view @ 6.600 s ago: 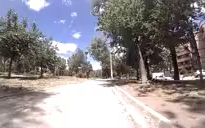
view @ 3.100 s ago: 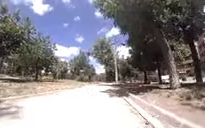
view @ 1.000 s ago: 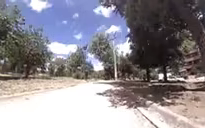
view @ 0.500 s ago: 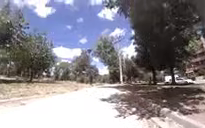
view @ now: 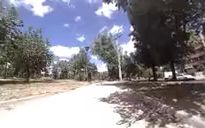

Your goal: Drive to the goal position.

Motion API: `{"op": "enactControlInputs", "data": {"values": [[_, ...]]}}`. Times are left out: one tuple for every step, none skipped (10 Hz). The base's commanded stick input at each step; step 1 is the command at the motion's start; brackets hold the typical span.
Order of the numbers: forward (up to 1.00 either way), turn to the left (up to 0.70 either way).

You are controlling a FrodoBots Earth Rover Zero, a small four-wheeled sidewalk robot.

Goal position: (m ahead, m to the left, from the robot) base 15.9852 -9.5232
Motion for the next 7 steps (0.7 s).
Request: {"op": "enactControlInputs", "data": {"values": [[0.7,0.0],[0.7,0.0],[0.7,0.0],[0.7,0.0],[0.7,0.0],[0.7,0.0],[0.7,0.0]]}}
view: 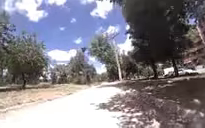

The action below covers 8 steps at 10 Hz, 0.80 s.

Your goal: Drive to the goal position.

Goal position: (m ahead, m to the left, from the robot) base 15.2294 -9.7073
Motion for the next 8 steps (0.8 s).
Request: {"op": "enactControlInputs", "data": {"values": [[0.7,0.0],[0.7,0.0],[0.7,0.0],[0.7,0.0],[0.7,0.0],[0.7,0.0],[0.7,0.0],[0.7,0.0]]}}
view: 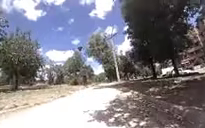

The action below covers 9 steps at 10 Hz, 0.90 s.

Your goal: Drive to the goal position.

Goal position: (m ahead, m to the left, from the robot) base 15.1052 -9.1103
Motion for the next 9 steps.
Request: {"op": "enactControlInputs", "data": {"values": [[0.7,0.0],[0.7,0.0],[0.7,0.0],[0.7,0.0],[0.7,0.0],[0.7,0.0],[0.7,0.0],[0.7,0.0],[0.7,0.0]]}}
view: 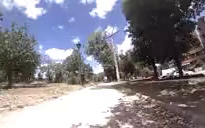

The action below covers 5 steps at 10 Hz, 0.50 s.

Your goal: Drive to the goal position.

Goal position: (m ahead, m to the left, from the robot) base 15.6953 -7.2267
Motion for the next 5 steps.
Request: {"op": "enactControlInputs", "data": {"values": [[0.7,0.0],[0.7,0.0],[0.7,0.0],[0.7,0.0],[0.7,0.0]]}}
